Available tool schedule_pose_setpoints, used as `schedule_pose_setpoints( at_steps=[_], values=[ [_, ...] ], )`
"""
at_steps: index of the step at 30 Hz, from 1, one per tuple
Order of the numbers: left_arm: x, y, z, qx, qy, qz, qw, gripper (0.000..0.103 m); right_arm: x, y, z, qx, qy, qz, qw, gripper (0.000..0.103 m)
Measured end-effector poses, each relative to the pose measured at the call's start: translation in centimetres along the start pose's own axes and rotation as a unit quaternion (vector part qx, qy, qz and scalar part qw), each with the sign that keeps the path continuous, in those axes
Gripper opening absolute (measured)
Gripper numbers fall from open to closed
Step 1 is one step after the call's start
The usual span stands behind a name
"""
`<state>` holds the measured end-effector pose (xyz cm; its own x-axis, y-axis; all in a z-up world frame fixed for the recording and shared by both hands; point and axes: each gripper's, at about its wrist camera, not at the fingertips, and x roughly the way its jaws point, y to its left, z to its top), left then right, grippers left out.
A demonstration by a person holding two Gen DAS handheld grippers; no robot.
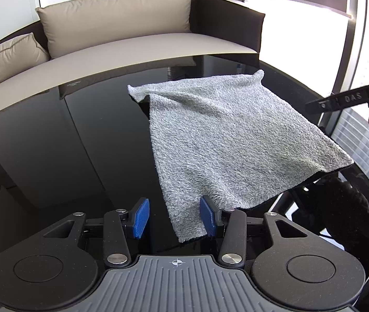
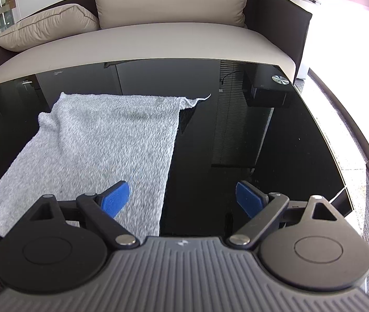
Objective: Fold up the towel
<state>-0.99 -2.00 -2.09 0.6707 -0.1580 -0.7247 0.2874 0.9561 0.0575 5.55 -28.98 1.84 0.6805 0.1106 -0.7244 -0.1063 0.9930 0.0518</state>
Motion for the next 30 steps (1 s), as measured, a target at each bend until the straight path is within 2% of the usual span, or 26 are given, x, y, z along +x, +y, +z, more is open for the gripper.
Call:
schedule_pose_setpoints(
  at_steps=[11, 19, 24, 26, 30],
  values=[
    [-0.1, -0.1, -0.2, -0.003, -0.007, 0.007, 0.9999, 0.041, -3.8, 0.6, -4.1, -0.006, 0.008, 0.022, 1.000, 0.090],
    [-0.2, -0.3, -0.4, -0.003, -0.012, 0.011, 0.9999, 0.041, -3.7, 0.7, -5.1, -0.012, 0.022, 0.028, 0.999, 0.071],
    [-0.2, -0.5, -0.5, 0.001, -0.016, 0.015, 0.9998, 0.041, -3.7, 1.2, -5.5, -0.026, 0.024, 0.023, 0.999, 0.064],
    [-0.3, -0.6, -0.5, 0.001, -0.018, 0.014, 0.9997, 0.038, -3.9, 1.6, -5.7, -0.037, 0.021, 0.021, 0.999, 0.055],
    [-0.3, -0.9, -0.6, 0.004, -0.019, 0.010, 0.9998, 0.029, -4.3, 2.6, -6.1, -0.055, 0.016, 0.027, 0.998, 0.031]
  ],
)
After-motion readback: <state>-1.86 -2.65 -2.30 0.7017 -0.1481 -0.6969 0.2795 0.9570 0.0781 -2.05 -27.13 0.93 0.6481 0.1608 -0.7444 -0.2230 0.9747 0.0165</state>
